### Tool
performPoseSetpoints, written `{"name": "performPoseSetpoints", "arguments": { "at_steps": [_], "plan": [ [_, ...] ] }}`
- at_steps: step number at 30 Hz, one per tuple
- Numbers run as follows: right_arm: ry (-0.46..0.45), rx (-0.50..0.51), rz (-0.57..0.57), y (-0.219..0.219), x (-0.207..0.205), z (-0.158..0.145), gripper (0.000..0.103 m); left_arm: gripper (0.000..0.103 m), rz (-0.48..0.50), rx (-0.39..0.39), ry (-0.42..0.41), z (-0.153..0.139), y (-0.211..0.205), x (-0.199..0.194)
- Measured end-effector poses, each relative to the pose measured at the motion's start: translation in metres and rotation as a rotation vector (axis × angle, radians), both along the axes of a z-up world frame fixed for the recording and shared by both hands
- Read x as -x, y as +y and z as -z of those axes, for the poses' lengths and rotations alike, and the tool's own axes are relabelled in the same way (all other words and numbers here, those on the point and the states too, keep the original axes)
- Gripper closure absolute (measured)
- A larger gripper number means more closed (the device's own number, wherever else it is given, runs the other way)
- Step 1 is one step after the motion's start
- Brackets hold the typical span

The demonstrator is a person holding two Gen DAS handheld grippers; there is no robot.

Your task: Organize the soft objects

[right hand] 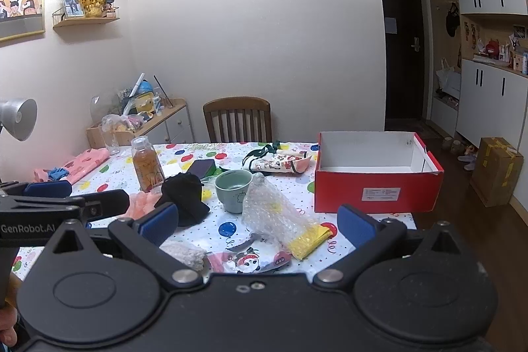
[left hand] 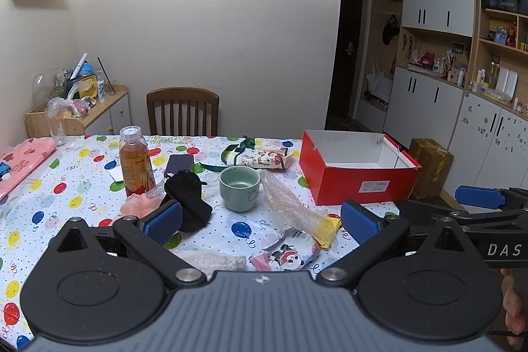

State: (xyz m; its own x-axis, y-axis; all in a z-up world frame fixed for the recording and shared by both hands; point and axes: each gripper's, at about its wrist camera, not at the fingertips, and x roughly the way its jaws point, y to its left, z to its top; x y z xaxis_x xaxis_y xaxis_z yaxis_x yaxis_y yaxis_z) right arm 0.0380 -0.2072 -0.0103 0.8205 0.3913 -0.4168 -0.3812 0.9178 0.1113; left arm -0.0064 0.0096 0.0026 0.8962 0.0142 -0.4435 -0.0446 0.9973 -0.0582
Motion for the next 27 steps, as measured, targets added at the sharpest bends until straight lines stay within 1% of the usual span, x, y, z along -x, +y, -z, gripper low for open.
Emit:
{"name": "performPoseSetpoints", "arguments": {
  "at_steps": [9, 15, 27],
  "plan": [
    [0.001, -0.006, -0.001, -0.002, 0.001, -0.001, 0.0, 0.0, 0.004, 0.003, 0.0, -0.002, -0.002, 0.003],
    [-0.003, 0.003, 0.007, -0.001, 0.004, -0.003, 0.0, 0.0, 0.007, 0.027, -0.007, -0.004, 0.001, 0.009],
    [-0.006, -0.001, 0.004, 0.001, 0.008, -0.004, 0.0, 0.0, 0.008, 0.029, -0.007, -0.005, 0.004, 0.011]
  ]
}}
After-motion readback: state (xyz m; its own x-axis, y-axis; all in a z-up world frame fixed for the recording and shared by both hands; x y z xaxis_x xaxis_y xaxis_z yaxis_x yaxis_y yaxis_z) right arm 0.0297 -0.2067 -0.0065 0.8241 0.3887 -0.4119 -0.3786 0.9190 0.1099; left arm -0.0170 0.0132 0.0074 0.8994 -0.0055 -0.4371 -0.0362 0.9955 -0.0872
